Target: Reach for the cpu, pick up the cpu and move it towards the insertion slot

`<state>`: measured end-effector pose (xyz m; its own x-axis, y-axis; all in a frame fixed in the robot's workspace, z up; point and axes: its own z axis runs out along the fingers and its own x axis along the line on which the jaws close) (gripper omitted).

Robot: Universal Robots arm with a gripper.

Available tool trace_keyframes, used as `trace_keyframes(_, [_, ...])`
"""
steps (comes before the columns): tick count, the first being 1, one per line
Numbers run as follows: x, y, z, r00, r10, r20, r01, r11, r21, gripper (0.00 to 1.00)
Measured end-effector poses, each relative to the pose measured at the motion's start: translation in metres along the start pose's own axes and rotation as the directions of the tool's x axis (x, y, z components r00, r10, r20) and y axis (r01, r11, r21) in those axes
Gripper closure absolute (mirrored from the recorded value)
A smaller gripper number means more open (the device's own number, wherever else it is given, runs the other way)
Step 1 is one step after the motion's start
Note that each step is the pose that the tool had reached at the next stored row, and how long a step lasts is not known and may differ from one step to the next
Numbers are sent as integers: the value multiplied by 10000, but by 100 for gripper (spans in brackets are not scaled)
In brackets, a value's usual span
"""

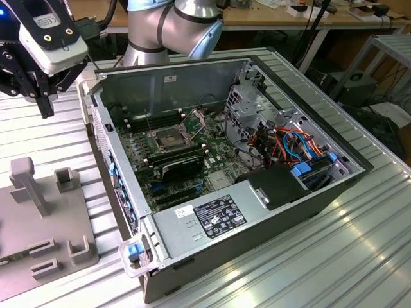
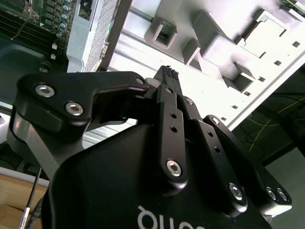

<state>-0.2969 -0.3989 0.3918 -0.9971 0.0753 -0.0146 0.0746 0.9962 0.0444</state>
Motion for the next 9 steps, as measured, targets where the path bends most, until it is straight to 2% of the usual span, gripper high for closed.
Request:
trace_keyframes(4, [1,0,0,10000,0,0,0,10000,0,89])
trace_keyframes(9, [40,-3,-1,10000,1,-1,-1,10000,1,89])
